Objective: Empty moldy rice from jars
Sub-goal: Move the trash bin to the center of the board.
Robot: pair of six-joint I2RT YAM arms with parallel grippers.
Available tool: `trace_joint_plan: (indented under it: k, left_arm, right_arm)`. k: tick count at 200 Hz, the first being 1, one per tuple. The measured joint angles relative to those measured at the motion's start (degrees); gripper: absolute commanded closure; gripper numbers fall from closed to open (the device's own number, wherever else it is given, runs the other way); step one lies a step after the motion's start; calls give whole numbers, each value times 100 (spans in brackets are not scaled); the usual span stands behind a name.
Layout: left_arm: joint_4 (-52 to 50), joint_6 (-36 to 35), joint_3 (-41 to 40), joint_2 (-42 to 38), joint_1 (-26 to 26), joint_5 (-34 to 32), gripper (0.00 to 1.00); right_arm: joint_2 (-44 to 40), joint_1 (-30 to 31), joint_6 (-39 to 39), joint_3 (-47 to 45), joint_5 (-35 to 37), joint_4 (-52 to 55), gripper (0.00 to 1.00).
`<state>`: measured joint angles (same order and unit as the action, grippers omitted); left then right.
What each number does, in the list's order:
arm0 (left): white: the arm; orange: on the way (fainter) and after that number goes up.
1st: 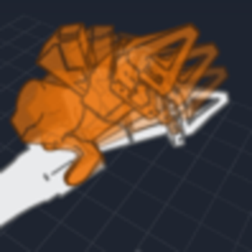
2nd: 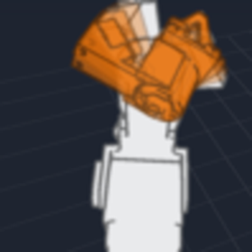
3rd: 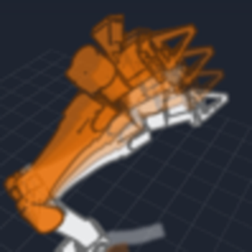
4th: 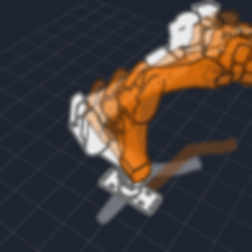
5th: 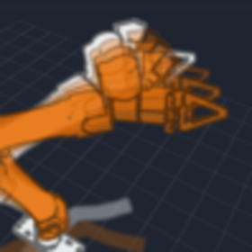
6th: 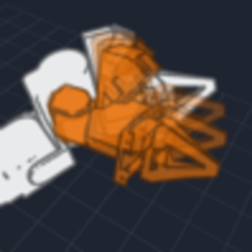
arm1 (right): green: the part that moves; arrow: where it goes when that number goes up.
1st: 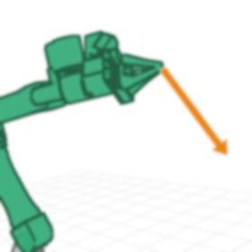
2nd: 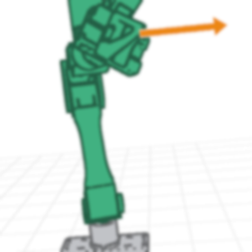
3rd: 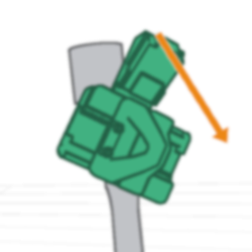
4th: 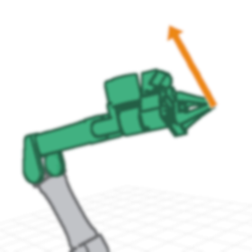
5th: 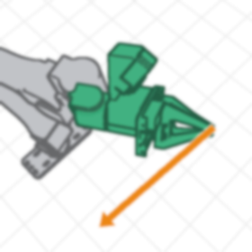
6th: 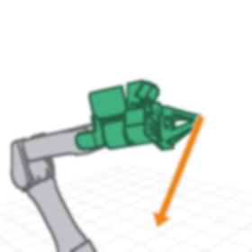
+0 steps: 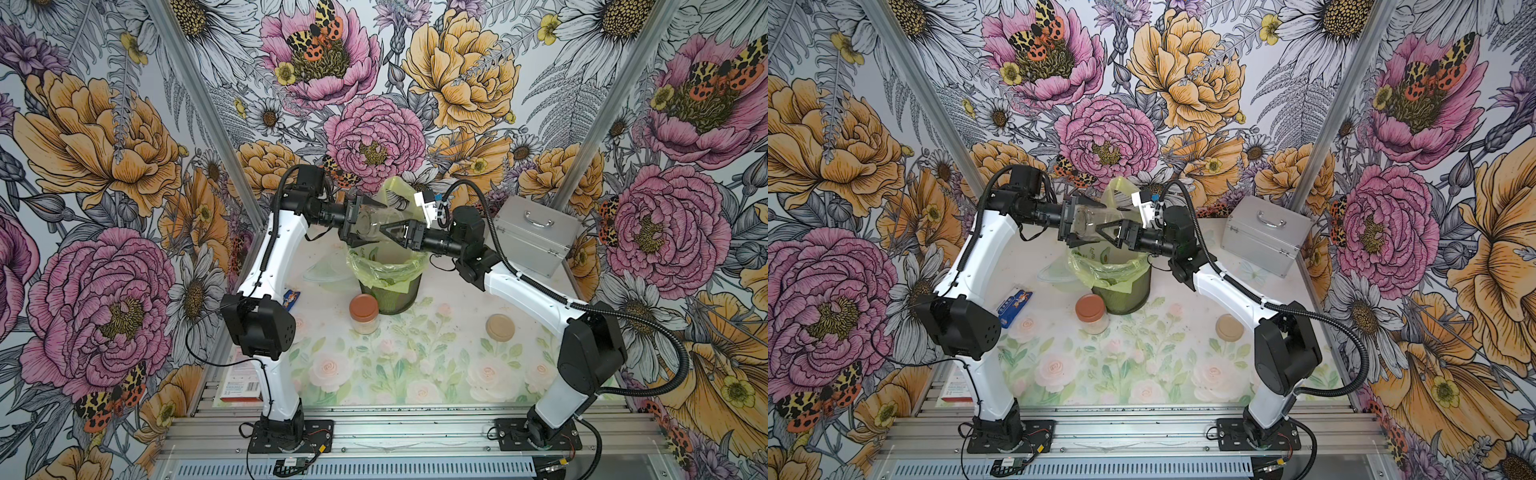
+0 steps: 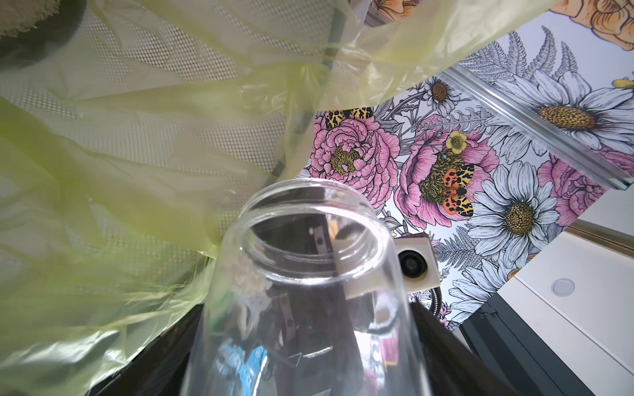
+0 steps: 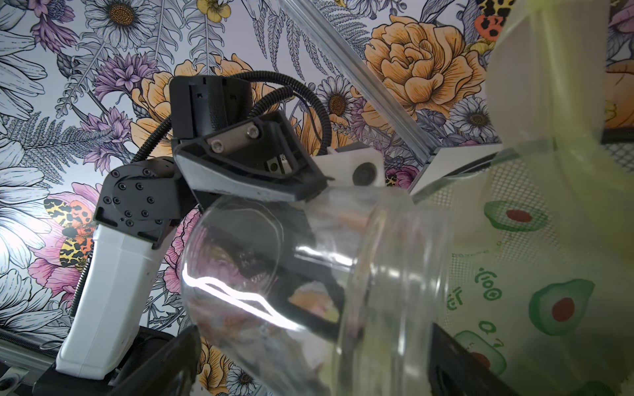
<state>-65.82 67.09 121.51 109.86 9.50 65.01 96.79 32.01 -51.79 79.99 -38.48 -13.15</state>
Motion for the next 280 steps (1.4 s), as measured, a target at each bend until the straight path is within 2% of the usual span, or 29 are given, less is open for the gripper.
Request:
trace_joint_plan:
  k: [110,167,227,280]
  left_arm:
    - [48,0,-13,-4,-4,0,100]
    - [48,2,24,-26,-37,4,100]
    - [50,2,267,-26,-153,4,100]
    - [70,-2,352,-26,-149,7,100]
  right_arm:
    - [-568,-87,387,15,984,1502,0]
    - [-568,-94,393,560,1266,2096,0]
    - [-603,63,828,1150,2149,3143,0]
    - [-643,195,1226,1191,2715,3738,0]
